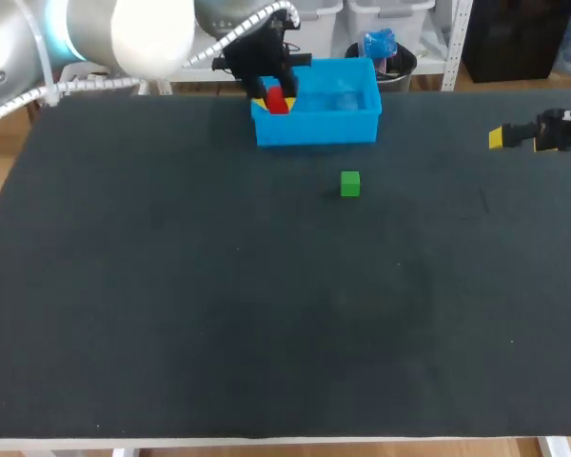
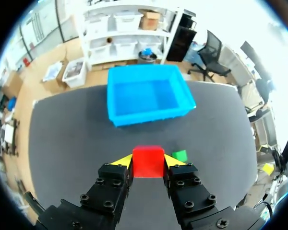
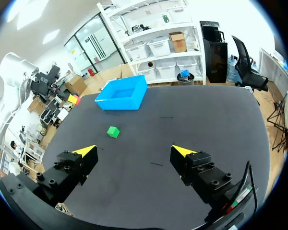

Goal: Use the left arm to pick the red cube and place it into the blue plastic box first, then use the right arm to grasp the green cube and put it into the same blue plastic box after the first action is fully finished.

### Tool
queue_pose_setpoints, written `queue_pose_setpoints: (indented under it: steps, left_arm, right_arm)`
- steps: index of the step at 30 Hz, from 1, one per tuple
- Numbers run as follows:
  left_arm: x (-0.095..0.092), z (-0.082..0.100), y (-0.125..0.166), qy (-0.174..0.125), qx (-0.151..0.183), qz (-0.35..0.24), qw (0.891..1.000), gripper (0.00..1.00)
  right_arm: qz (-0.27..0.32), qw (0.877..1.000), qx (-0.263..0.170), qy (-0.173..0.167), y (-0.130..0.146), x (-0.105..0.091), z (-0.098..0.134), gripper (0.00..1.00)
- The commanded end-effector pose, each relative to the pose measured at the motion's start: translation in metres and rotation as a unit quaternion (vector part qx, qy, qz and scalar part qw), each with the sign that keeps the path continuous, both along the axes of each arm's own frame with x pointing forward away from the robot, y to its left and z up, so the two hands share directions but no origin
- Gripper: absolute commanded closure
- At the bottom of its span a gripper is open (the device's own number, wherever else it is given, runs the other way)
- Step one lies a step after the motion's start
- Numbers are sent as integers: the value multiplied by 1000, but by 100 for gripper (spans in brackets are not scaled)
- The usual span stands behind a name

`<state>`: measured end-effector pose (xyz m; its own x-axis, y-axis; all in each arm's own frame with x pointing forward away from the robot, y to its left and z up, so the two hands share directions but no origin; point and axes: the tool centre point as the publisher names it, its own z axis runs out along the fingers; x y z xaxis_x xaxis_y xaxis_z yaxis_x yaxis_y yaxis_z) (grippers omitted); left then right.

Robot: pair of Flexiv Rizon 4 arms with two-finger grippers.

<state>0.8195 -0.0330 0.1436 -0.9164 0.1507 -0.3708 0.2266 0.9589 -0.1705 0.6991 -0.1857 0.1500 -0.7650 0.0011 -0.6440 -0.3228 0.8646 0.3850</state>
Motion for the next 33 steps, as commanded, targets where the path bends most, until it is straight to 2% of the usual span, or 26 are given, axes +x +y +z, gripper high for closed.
queue_pose_setpoints:
  steps: [1,25,31,33]
  left_arm:
    - [-9,-3,12,-23,-38,-18,999,100]
    - [-9,-3,12,-23,-38,-18,999,100]
    - [19,-2,7,-44,-45,-40,997,100]
    - [28,-1,3,-48,-56,-50,996,100]
  right_arm:
    - [-1,1000,-1,0,0,0,0,0]
    - [-1,1000,-1,0,0,0,0,0]
    - [-1,1000,-1,0,0,0,0,0]
    - [-1,1000,-1,0,0,0,0,0]
